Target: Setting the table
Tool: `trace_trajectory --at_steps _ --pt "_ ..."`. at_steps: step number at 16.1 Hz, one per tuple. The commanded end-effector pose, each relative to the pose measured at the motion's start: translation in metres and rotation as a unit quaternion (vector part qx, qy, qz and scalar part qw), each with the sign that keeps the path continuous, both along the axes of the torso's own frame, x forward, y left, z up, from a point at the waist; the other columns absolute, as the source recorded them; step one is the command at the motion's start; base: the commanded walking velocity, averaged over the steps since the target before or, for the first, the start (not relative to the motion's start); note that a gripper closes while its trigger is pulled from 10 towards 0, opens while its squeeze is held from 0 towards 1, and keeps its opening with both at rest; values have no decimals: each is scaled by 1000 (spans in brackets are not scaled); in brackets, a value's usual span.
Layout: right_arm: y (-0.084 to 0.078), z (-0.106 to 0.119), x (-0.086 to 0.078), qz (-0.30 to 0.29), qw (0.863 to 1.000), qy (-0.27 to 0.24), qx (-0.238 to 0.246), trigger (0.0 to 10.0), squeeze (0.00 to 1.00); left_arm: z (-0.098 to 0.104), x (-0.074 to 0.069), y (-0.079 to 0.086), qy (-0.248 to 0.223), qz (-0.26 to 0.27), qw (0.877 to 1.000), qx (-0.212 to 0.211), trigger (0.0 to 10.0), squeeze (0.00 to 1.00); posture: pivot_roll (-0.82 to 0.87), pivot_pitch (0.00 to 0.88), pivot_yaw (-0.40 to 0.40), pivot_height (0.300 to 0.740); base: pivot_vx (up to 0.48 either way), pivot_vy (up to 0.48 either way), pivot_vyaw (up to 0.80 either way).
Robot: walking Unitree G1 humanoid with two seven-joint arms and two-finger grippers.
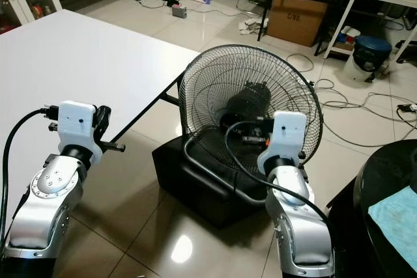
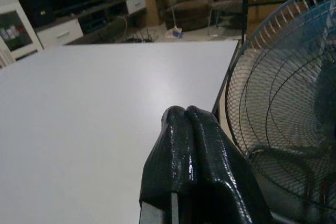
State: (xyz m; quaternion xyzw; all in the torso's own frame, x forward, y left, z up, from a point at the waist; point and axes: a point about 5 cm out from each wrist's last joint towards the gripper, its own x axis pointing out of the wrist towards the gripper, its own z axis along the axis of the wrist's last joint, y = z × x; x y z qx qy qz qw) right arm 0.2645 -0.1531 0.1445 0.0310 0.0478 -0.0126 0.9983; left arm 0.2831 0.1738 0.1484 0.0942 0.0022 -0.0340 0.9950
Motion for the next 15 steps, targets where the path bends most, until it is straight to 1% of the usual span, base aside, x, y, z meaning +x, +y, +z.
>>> trace_trajectory --at_steps 1,3,5,7,8,10,11,13,15 --pt "0 4 1 3 1000 -16 -3 10000 0 5 0 -2 -18 -5 1000 12 10000 0 4 25 0 740 0 0 0" --pt "-2 5 0 7 1000 -22 -18 10000 0 2 -2 0 -21 1 1000 18 10000 0 5 26 2 740 0 0 0" --pt "-1 7 -3 21 999 -37 -28 10000 0 1 -8 -3 -24 -11 999 19 10000 0 8 21 -2 740 0 0 800" --pt "5 8 0 35 999 -35 -20 10000 0 6 -3 -4 -31 -18 999 21 10000 0 0 40 3 740 0 0 800" --pt "6 8 0 35 999 -35 -18 10000 0 6 -3 -4 -32 -16 999 26 10000 0 3 37 1 740 0 0 800" --pt "5 6 0 31 999 -37 -16 10000 0 5 -6 -5 -34 -16 999 33 10000 0 19 34 1 740 0 0 800" --pt "4 6 -1 30 999 -37 -11 10000 0 8 -7 -8 -39 -27 998 43 10000 0 24 32 2 740 0 0 800" --pt "6 4 -1 28 999 -33 -8 10000 0 12 -3 -5 -42 -28 998 43 10000 0 17 35 12 740 0 0 800" --pt "3 8 -2 21 999 -40 -11 10000 0 13 0 -8 -42 -28 998 36 10000 0 6 37 25 740 0 0 800"
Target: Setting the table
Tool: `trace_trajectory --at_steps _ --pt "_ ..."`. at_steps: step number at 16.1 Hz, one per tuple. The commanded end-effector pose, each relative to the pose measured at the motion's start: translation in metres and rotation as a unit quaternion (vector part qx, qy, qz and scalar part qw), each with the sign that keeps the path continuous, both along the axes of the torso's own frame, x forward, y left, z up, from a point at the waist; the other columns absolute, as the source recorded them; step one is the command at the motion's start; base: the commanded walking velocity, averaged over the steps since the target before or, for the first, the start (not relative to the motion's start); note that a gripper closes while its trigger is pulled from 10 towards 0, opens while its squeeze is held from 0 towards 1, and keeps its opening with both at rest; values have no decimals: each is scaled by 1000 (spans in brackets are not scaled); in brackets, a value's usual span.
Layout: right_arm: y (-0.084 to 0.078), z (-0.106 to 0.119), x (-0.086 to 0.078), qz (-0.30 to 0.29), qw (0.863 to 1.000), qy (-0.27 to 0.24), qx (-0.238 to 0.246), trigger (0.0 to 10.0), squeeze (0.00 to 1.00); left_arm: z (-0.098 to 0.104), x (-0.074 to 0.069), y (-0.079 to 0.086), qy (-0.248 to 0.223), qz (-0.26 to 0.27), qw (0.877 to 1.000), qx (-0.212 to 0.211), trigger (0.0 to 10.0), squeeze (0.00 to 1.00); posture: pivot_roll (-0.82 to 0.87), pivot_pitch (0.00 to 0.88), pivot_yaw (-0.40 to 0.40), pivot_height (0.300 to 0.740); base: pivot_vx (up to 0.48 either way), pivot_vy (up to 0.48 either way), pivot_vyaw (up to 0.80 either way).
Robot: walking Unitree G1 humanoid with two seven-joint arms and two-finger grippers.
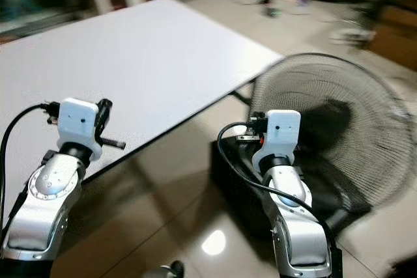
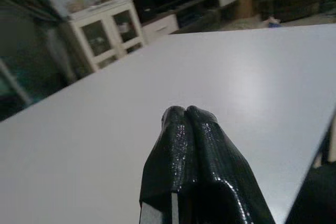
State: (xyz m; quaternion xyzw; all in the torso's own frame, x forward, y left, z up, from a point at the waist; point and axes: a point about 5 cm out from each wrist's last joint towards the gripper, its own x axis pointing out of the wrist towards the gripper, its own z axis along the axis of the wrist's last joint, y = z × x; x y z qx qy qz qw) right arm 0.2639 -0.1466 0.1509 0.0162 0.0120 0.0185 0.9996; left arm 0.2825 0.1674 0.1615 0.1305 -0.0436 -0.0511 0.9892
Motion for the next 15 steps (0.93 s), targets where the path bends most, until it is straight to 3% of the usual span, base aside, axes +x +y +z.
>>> trace_trajectory --at_steps 1,10,15 --pt "-5 2 -1 -9 1000 -5 4 10000 0 -1 0 -3 8 -4 1000 0 10000 0 9 36 25 740 0 0 800" --pt "-2 -3 2 4 1000 8 -2 10000 0 -30 -13 6 63 15 998 -5 10000 0 12 45 5 740 0 0 800" --pt "-4 -6 2 4 1000 15 -1 10000 0 -40 -21 4 77 7 996 -36 10000 0 11 43 -4 740 0 0 800"
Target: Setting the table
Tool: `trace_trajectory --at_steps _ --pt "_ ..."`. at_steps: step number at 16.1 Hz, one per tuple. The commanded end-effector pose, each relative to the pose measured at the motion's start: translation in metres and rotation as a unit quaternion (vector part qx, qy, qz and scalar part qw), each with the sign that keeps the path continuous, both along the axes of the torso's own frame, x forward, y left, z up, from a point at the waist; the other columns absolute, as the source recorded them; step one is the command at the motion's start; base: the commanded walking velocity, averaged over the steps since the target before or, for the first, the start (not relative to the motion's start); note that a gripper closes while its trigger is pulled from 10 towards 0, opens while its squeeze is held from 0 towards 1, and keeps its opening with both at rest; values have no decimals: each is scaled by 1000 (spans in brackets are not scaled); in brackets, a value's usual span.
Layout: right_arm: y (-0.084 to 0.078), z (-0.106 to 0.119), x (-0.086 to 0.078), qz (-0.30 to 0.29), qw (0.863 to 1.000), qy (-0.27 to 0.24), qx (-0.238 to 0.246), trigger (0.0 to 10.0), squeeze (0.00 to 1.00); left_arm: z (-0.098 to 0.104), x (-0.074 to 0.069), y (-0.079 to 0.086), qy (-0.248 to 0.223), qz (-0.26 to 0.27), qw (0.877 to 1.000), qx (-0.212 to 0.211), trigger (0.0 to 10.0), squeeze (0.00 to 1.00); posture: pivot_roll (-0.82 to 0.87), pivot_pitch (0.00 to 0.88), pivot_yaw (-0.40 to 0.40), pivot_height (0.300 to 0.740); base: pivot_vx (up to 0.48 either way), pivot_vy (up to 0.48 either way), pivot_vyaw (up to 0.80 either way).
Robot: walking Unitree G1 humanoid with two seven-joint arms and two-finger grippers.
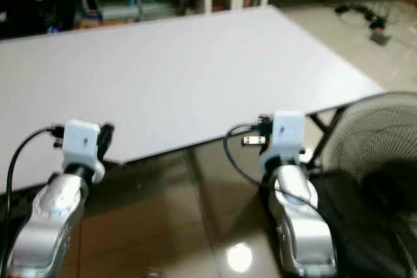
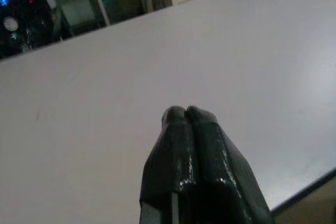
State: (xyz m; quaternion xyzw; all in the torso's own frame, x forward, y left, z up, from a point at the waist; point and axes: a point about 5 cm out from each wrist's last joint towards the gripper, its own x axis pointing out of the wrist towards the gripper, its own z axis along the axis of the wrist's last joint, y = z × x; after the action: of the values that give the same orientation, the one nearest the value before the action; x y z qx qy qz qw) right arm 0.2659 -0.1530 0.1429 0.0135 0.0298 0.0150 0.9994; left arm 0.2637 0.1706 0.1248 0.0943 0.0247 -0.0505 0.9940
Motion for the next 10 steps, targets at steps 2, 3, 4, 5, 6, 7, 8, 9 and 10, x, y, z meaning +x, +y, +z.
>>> trace_trajectory --at_steps 2,3,4,5,6,7,8,9,10 --pt "2 2 0 9 1000 -4 3 10000 0 -5 -4 3 6 2 1000 -4 10000 0 13 42 -7 740 0 0 800" --pt "2 2 1 11 1000 -5 4 10000 0 -3 -3 4 2 8 1000 -2 10000 0 13 42 -7 740 0 0 800" --pt "2 2 1 11 1000 -5 4 10000 0 -1 -1 4 -3 13 1000 0 10000 0 13 39 -6 740 0 0 800" --pt "2 2 1 11 1000 -6 3 10000 0 1 0 2 -6 12 1000 -3 10000 0 12 38 -6 740 0 0 800" --pt "2 2 1 11 1000 -6 3 10000 0 2 0 2 -7 12 1000 -4 10000 0 10 37 -5 740 0 0 800" --pt "1 1 1 9 1000 -4 1 10000 0 3 1 -3 -10 1 1000 -6 10000 0 7 31 -3 740 0 0 800" --pt "0 1 1 6 1000 -2 -4 10000 0 3 1 -4 -8 -2 1000 -8 10000 0 7 30 -3 740 0 0 800" --pt "0 -1 1 7 1000 4 7 10000 0 2 1 -4 -4 -4 1000 -10 10000 0 6 29 -3 740 0 0 0" --pt "0 -4 1 10 1000 15 12 10000 0 1 1 -5 -1 -6 1000 -10 10000 0 5 25 -4 740 0 0 0"
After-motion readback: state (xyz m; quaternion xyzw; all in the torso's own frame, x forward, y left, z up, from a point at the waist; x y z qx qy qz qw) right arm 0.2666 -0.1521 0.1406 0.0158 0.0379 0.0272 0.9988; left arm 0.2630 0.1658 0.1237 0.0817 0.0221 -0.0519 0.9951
